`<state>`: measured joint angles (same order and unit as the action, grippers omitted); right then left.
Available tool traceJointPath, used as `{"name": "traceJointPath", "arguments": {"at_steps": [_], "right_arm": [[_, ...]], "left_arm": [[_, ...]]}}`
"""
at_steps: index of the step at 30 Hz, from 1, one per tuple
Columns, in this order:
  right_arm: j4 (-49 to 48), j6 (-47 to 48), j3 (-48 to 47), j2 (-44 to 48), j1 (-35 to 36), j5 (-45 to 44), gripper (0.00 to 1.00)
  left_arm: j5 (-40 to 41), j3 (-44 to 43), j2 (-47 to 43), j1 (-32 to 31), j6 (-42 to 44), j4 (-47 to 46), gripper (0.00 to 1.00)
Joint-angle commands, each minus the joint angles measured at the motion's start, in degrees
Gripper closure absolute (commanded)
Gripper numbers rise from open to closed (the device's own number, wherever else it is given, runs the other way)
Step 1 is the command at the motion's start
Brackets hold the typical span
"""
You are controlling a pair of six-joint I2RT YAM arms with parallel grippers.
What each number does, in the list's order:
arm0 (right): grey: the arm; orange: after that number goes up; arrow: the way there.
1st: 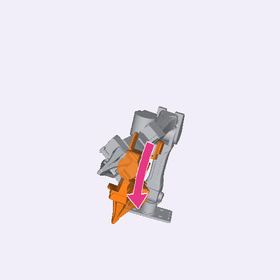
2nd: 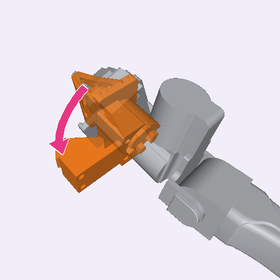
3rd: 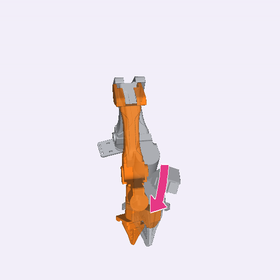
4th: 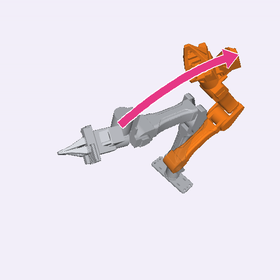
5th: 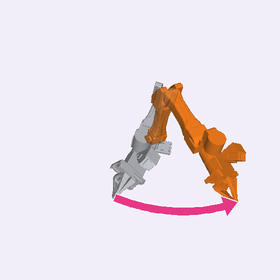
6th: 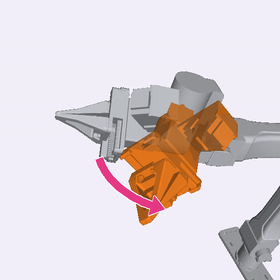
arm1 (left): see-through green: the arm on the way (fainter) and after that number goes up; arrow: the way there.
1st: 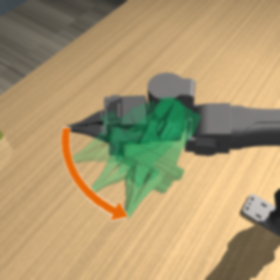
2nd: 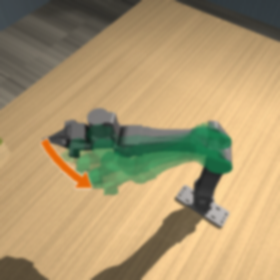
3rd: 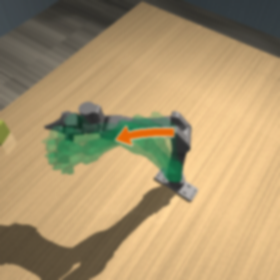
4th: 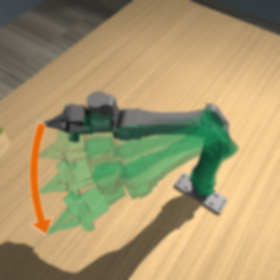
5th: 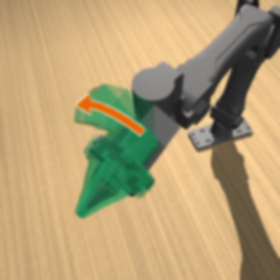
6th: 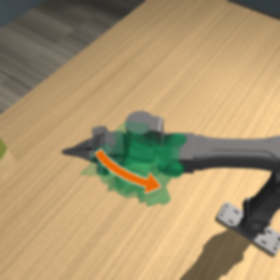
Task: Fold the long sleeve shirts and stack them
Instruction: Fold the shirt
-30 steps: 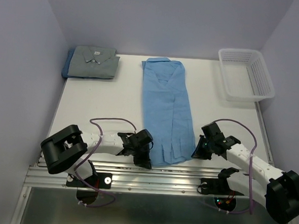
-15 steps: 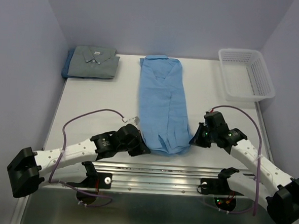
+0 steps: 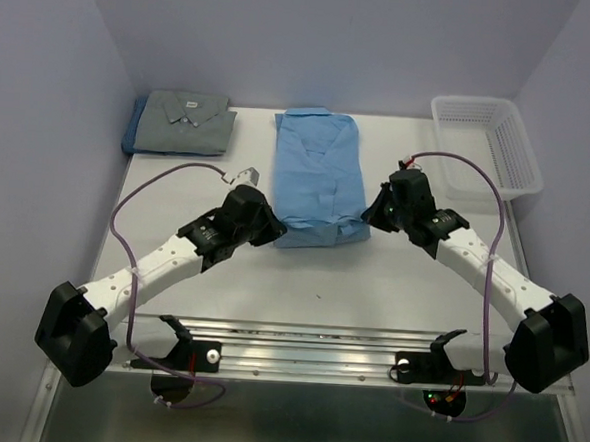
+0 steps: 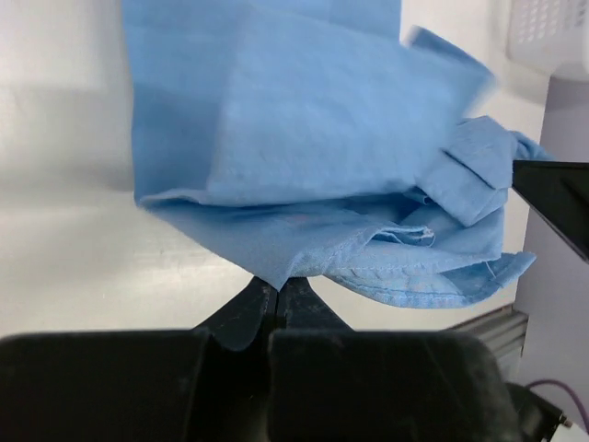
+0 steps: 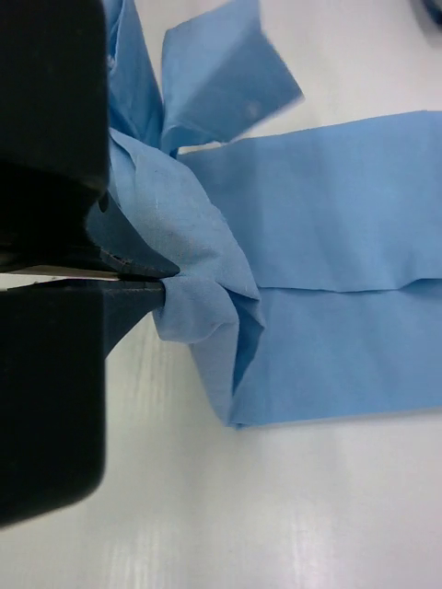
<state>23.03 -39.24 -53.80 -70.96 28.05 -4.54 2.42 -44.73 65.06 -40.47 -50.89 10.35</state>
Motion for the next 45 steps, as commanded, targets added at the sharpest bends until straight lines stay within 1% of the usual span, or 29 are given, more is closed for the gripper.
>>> {"name": "traceJointPath", "arguments": {"at_steps": [1, 4, 9, 10, 14, 20, 25, 28, 29, 30, 31, 32, 33, 36, 38, 41, 42, 44, 45], "right_arm": [[-7.73, 3.72, -7.89, -4.97, -0.19, -8.11, 0.99], [-9.83, 5.66, -12.10, -8.48, -0.19, -9.79, 0.99], [-10.98, 7.34, -16.32, -14.37, -0.19, -10.58, 0.99], [-10.90, 7.51, -16.94, -15.43, -0.19, -10.41, 0.99], [-10.90, 6.90, -18.62, -20.00, -0.72, -10.67, 0.99], [-10.90, 6.46, -21.34, -26.24, -1.86, -12.08, 0.99], [-11.16, 8.65, -24.85, -32.83, -2.39, -9.53, 0.99], [-11.07, 11.90, -28.28, -37.05, -2.39, -7.34, 0.89], [-11.33, 12.52, -29.07, -38.63, -2.91, -6.81, 0.86], [-11.16, 12.87, -30.56, -39.34, -2.92, -6.28, 0.75], [-10.90, 13.31, -31.18, -39.78, -2.92, -5.93, 0.64], [-10.38, 13.40, -31.54, -40.13, -2.92, -5.66, 0.51], [-10.02, 13.49, -31.80, -39.79, -2.92, -5.31, 0.29], [-9.67, 14.02, -30.58, -36.73, -2.92, -4.87, 0.10], [-10.10, 14.54, -27.86, -34.61, -2.92, -4.96, 0.07], [-11.77, 17.70, -24.61, -31.70, -2.92, -4.70, 0.07], [-12.21, 19.02, -22.77, -31.35, -3.53, -3.30, 0.06], [-12.39, 22.62, -22.05, -31.43, -4.06, -1.19, 0.06], [-12.39, 23.68, -21.87, -31.61, -4.84, 1.35, 0.06]], "left_arm": [[2.59, -7.21, 3.40, 2.85, 7.82, -3.32, 1.00], [3.30, -10.19, 7.00, 4.86, 9.84, -3.93, 1.00], [2.51, -15.81, 14.11, 8.82, 13.36, -4.02, 1.00], [2.07, -16.78, 15.18, 10.13, 14.32, -3.41, 1.00], [2.07, -19.78, 20.01, 11.90, 15.91, -2.79, 1.00], [0.31, -24.61, 27.83, 13.75, 17.32, -0.16, 1.00], [0.22, -27.25, 34.25, 15.59, 15.74, 2.04, 1.00], [-0.04, -29.44, 37.41, 16.38, 15.91, 2.66, 1.00], [-0.13, -30.23, 38.21, 16.65, 16.09, 2.83, 0.99], [0.04, -31.11, 39.61, 16.74, 16.18, 3.44, 0.84], [0.05, -32.77, 40.14, 16.82, 16.44, 4.49, 0.49], [0.31, -33.49, 40.50, 16.83, 17.05, 5.11, 0.28], [0.31, -34.36, 40.59, 16.83, 17.40, 5.47, 0.02], [0.40, -34.29, 39.54, 16.83, 18.64, 6.09, 0.01], [0.48, -32.88, 37.78, 16.91, 19.08, 6.09, 0.01], [0.57, -28.76, 35.14, 17.00, 19.17, 4.33, 0.01], [0.49, -27.62, 34.44, 17.26, 19.43, 3.89, 0.01], [-0.30, -24.80, 34.26, 17.61, 19.34, 3.36, 0.01], [-1.00, -23.92, 34.09, 17.96, 19.60, 2.75, 0.01]]}}
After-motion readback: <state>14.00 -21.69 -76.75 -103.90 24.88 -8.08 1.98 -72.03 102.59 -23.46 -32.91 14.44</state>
